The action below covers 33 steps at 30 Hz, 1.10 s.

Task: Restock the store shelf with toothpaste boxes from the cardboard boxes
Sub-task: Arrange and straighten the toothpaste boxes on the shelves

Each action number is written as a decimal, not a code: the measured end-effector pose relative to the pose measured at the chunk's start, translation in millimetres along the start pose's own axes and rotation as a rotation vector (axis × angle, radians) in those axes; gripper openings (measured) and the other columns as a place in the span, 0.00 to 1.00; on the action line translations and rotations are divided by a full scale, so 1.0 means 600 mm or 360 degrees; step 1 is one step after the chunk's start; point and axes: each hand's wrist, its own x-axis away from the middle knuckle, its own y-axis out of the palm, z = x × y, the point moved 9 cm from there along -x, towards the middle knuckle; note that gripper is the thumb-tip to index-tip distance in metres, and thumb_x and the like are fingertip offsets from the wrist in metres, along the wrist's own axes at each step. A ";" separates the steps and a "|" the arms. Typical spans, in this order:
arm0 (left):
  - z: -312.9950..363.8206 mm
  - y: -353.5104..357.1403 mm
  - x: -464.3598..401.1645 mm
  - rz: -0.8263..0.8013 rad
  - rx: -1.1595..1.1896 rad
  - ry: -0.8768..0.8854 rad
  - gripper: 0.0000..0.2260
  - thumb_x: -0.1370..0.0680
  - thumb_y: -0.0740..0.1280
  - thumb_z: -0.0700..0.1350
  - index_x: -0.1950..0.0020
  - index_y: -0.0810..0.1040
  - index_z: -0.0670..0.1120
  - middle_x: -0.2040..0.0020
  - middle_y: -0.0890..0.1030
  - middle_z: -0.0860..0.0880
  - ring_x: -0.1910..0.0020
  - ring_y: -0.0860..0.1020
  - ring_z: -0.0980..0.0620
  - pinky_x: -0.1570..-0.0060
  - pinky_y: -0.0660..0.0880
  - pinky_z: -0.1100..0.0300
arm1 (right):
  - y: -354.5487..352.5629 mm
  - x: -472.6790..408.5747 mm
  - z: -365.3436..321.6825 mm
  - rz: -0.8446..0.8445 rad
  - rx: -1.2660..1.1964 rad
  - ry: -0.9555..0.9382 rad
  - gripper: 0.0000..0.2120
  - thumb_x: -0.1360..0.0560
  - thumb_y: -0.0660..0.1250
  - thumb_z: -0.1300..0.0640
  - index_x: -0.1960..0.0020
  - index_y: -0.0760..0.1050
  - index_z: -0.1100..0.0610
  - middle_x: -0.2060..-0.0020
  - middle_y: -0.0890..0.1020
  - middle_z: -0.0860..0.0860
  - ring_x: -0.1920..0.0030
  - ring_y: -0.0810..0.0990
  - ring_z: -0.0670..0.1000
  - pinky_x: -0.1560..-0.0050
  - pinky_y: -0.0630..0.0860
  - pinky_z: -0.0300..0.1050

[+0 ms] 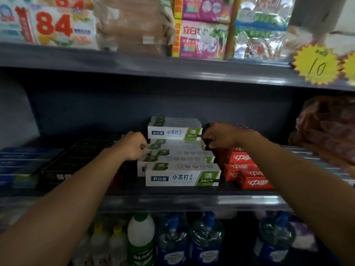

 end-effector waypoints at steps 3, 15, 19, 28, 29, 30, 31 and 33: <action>-0.006 0.004 -0.020 0.0000 0.0042 -0.0006 0.01 0.24 0.69 0.43 0.54 0.80 0.46 0.52 0.79 0.48 0.49 0.79 0.48 0.44 0.75 0.51 | 0.013 -0.003 0.016 -0.0010 0.0041 0.0082 0.17 0.24 0.68 0.59 0.36 0.76 0.57 0.38 0.78 0.50 0.39 0.75 0.51 0.40 0.71 0.44; -0.054 0.037 -0.103 -0.0051 0.0056 -0.0110 0.07 0.24 0.62 0.35 0.62 0.75 0.41 0.49 0.79 0.38 0.52 0.78 0.42 0.52 0.75 0.54 | 0.081 -0.070 0.064 -0.0090 0.0057 0.0275 0.20 0.24 0.67 0.58 0.32 0.72 0.56 0.34 0.75 0.51 0.37 0.73 0.52 0.36 0.69 0.45; -0.048 0.051 -0.119 -0.0041 0.0076 -0.0102 0.07 0.22 0.62 0.37 0.58 0.78 0.40 0.48 0.80 0.41 0.53 0.78 0.44 0.58 0.71 0.59 | 0.094 -0.083 0.076 -0.0113 0.0049 0.0292 0.22 0.26 0.68 0.61 0.32 0.72 0.56 0.35 0.75 0.52 0.38 0.74 0.52 0.36 0.71 0.48; -0.026 0.051 -0.121 0.0029 0.0032 -0.0093 0.09 0.24 0.62 0.35 0.48 0.77 0.32 0.45 0.79 0.36 0.48 0.79 0.39 0.49 0.76 0.50 | 0.104 -0.090 0.073 -0.0072 0.0102 0.0244 0.21 0.25 0.65 0.64 0.33 0.73 0.55 0.36 0.75 0.52 0.40 0.74 0.53 0.39 0.72 0.46; -0.026 0.051 -0.121 0.0040 0.0029 -0.0092 0.09 0.24 0.62 0.35 0.48 0.77 0.31 0.46 0.80 0.36 0.48 0.79 0.39 0.49 0.76 0.50 | 0.103 -0.089 0.071 -0.0058 0.0104 0.0236 0.20 0.25 0.65 0.64 0.33 0.73 0.56 0.36 0.75 0.53 0.40 0.75 0.53 0.40 0.72 0.45; -0.026 0.052 -0.122 0.0053 0.0035 -0.0086 0.09 0.24 0.63 0.35 0.49 0.77 0.31 0.46 0.80 0.36 0.48 0.79 0.39 0.50 0.76 0.50 | 0.103 -0.090 0.070 -0.0052 0.0105 0.0229 0.20 0.25 0.64 0.65 0.33 0.74 0.57 0.37 0.76 0.53 0.40 0.75 0.53 0.41 0.72 0.44; -0.025 0.052 -0.124 0.0067 0.0047 -0.0075 0.08 0.24 0.63 0.35 0.50 0.78 0.31 0.47 0.80 0.36 0.49 0.79 0.39 0.52 0.76 0.51 | 0.103 -0.090 0.068 -0.0043 0.0100 0.0222 0.20 0.25 0.63 0.65 0.33 0.74 0.57 0.37 0.76 0.54 0.40 0.75 0.53 0.42 0.71 0.43; -0.023 0.055 -0.129 0.0088 0.0068 -0.0056 0.07 0.24 0.63 0.36 0.54 0.78 0.33 0.49 0.81 0.37 0.51 0.80 0.40 0.58 0.74 0.55 | 0.103 -0.090 0.067 -0.0033 0.0077 0.0225 0.19 0.24 0.63 0.65 0.34 0.74 0.58 0.37 0.76 0.54 0.41 0.76 0.53 0.42 0.71 0.42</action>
